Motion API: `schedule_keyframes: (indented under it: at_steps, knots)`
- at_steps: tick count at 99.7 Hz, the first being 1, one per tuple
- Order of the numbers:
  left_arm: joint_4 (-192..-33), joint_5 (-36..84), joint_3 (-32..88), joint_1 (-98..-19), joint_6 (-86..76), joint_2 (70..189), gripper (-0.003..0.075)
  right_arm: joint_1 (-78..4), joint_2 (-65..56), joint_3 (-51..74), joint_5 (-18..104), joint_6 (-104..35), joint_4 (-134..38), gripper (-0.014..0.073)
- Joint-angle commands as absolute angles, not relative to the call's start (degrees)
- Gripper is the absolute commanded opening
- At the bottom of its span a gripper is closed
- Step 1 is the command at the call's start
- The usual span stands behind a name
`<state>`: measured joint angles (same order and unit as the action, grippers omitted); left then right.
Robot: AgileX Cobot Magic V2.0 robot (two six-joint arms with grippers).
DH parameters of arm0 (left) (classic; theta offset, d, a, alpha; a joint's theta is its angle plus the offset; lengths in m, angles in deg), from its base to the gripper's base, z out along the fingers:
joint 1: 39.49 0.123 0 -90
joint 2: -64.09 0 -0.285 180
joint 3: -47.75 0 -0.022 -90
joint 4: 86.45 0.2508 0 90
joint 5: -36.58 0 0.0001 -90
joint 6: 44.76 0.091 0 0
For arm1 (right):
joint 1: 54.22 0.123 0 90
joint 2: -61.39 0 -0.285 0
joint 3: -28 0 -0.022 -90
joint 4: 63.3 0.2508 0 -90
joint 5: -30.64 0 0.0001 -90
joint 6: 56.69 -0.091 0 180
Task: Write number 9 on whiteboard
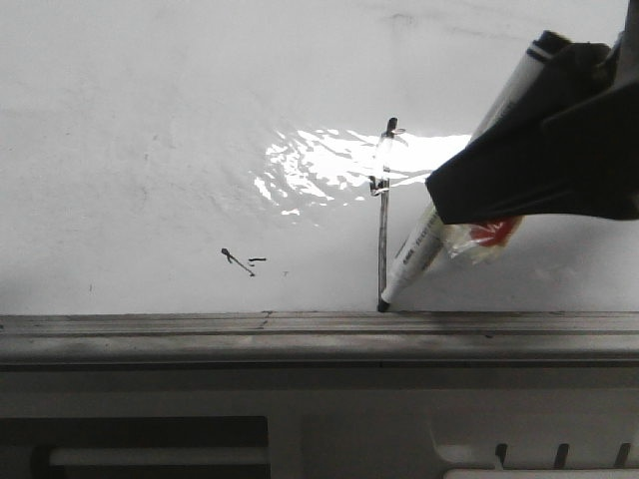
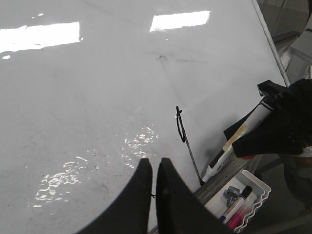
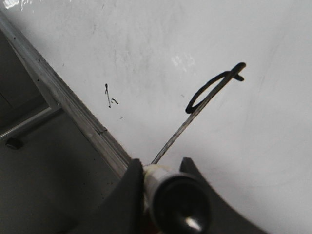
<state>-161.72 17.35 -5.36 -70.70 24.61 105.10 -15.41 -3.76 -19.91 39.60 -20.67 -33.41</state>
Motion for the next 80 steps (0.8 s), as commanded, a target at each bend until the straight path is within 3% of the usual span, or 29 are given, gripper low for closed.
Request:
schedule_keyframes:
  at_steps: [1,5,17,24,41,64,80]
  knots:
    - [-163.48,17.27,-3.86,-70.60,24.27,105.12,0.0022,-15.40,-2.53,-16.68,37.38,-19.33,-35.75,-0.0046]
    - [-163.48,16.55,-3.86,-70.60,24.27,105.12,0.0069,-14.84,-1.14,-14.74,39.56,-19.23,-35.86,-0.0046]
    - [-163.48,13.22,-3.86,-70.60,24.27,105.97,0.0305,-12.40,2.46,-9.29,46.78,-17.84,-36.00,-0.0046]
    - [-163.48,10.53,-3.62,-70.60,24.41,107.85,0.0383,-11.27,3.16,-7.05,50.86,-17.60,-36.00,-0.0047]
    - [-164.42,-0.22,-1.79,-70.60,32.86,116.49,0.0391,-8.68,3.24,-5.99,56.63,-15.59,-36.00,-0.0048]
    - [-179.87,-9.87,-0.01,-70.60,62.94,126.92,0.0391,-3.35,3.24,-5.99,56.39,-11.52,-36.00,-0.0048]
    - [-186.85,-15.16,0.20,-70.60,66.59,132.63,0.0391,-1.49,1.23,-5.99,55.43,-11.13,-36.00,-0.0048]
